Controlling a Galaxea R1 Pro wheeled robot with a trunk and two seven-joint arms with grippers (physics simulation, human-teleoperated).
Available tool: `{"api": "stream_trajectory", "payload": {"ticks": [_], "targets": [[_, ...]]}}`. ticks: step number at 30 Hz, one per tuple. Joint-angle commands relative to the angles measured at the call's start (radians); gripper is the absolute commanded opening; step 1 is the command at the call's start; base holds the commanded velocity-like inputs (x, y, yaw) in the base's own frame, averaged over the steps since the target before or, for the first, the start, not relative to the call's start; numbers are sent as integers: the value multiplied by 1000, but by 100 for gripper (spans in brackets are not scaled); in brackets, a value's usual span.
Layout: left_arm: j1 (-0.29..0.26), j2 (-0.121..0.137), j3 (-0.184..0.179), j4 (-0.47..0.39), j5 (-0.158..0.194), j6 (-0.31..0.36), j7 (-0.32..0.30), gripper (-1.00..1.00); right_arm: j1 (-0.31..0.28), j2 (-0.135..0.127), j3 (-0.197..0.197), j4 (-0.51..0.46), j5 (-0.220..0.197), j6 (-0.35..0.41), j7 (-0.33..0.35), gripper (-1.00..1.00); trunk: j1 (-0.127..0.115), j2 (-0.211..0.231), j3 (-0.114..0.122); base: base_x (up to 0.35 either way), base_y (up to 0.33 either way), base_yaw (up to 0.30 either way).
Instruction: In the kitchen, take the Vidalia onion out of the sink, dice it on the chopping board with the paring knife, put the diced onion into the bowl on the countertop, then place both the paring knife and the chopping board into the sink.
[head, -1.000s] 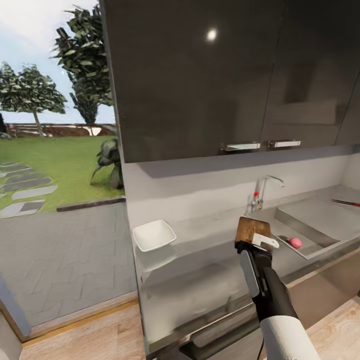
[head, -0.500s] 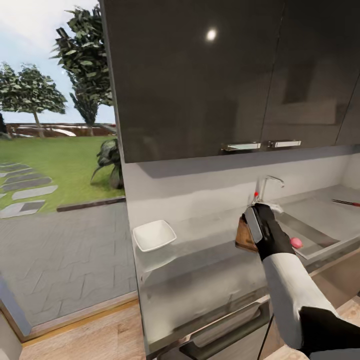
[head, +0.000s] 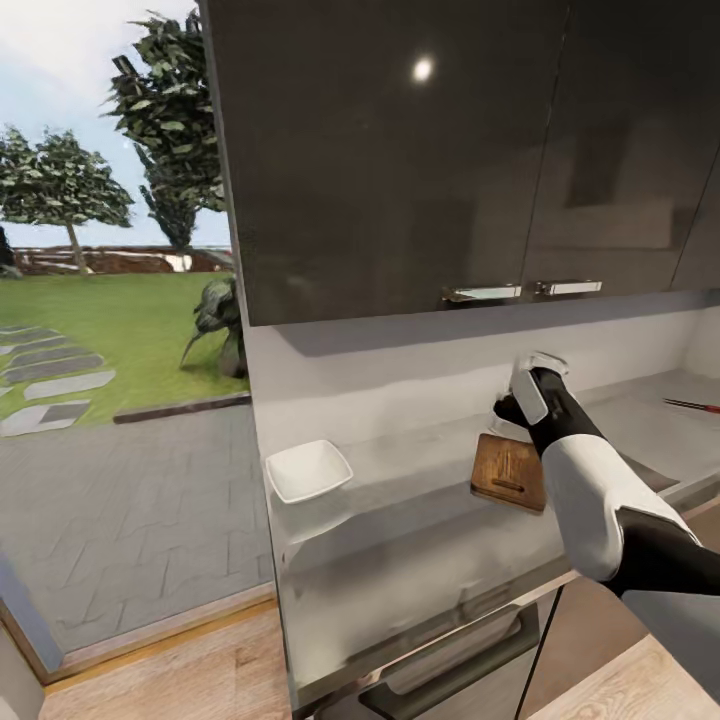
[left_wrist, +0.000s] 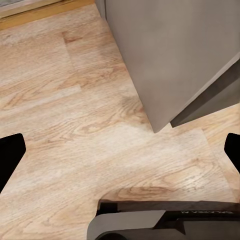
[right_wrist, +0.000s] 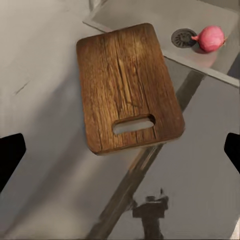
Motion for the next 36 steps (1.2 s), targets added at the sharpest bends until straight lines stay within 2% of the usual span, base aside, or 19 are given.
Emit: {"api": "stream_trajectory", "payload": {"ticks": [1, 2, 8, 16, 21, 25, 26, 29, 36], "targets": [[0, 0, 0, 1, 1, -3, 0, 100, 0, 1, -25, 1, -14, -12, -27, 100, 0, -1, 0, 0, 0, 0], [0, 0, 1, 1, 1, -3, 0, 100, -1, 4, -66, 10, -18, -32, -88, 100, 0, -1, 0, 0, 0, 0], [0, 0, 2, 1, 1, -3, 1, 100, -1, 7, -112, 23, -20, -101, -169, 100, 0, -1, 0, 0, 0, 0], [0, 0, 2, 1, 1, -3, 1, 100, -1, 10, -123, 115, -22, -145, -201, 100, 0, -1, 0, 0, 0, 0], [0, 0, 2, 1, 1, -3, 1, 100, -1, 13, -124, 136, -22, -158, -210, 100, 0, -1, 0, 0, 0, 0], [-1, 0, 2, 1, 1, -3, 1, 100, -1, 15, -126, 138, -22, -161, -260, 100, 0, -1, 0, 0, 0, 0], [0, 0, 2, 2, 1, -3, 1, 100, -1, 17, -134, 138, -26, -162, -307, 100, 0, -1, 0, 0, 0, 0], [0, 0, 2, 2, 1, -3, 1, 100, -1, 19, -147, 138, -33, -163, -337, 100, 0, -1, 0, 0, 0, 0], [0, 0, 2, 2, 1, -3, 1, 100, -1, 23, -160, 138, -37, -166, -359, 100, 0, -1, 0, 98, 0, 0]]}}
